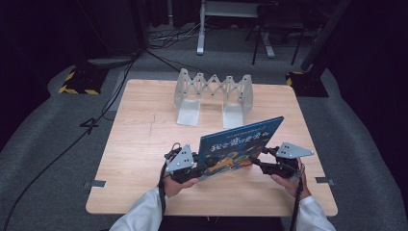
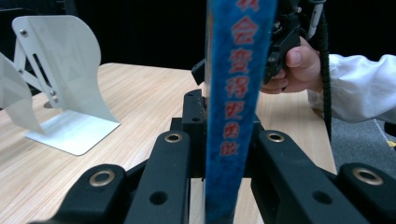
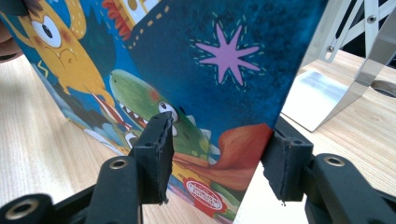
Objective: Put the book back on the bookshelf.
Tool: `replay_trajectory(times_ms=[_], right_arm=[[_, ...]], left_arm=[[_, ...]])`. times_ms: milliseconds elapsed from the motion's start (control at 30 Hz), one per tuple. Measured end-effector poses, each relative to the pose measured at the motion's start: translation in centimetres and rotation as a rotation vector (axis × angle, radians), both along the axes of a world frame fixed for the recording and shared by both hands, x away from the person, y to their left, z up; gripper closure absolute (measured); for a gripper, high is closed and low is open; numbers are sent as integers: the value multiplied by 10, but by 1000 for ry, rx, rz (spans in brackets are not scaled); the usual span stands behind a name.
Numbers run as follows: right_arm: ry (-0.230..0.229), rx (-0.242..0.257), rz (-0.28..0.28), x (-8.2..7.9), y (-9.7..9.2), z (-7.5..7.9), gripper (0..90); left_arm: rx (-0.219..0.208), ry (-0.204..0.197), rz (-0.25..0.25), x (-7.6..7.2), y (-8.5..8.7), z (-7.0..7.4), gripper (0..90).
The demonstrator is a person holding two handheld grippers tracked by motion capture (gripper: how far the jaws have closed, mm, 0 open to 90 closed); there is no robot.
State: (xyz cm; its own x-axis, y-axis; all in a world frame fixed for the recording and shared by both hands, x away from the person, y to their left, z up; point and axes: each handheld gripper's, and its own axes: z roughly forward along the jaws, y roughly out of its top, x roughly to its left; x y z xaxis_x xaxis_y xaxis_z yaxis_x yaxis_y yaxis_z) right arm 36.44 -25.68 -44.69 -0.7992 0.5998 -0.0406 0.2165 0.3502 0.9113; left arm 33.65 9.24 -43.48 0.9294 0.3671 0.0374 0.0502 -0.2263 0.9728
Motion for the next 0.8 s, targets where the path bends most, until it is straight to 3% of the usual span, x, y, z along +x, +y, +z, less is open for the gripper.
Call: replay_trajectory(times_ms=[200, 333, 533, 600, 800], right_arm=[[11, 4, -13, 3, 5, 0, 465], [14, 9, -22, 3, 6, 0, 464], [6, 13, -24, 1, 5, -1, 465], [0, 17, -23, 0, 4, -2, 467], [20, 11, -24, 0, 1, -5, 501]], left_arm=[[-2, 15, -22, 5, 4, -2, 821], [-36, 34, -36, 8, 6, -6, 822], [-34, 14, -34, 5, 3, -9, 816], [-7, 14, -32, 6, 1, -14, 811], [-24, 23, -12, 6, -1, -16, 808]])
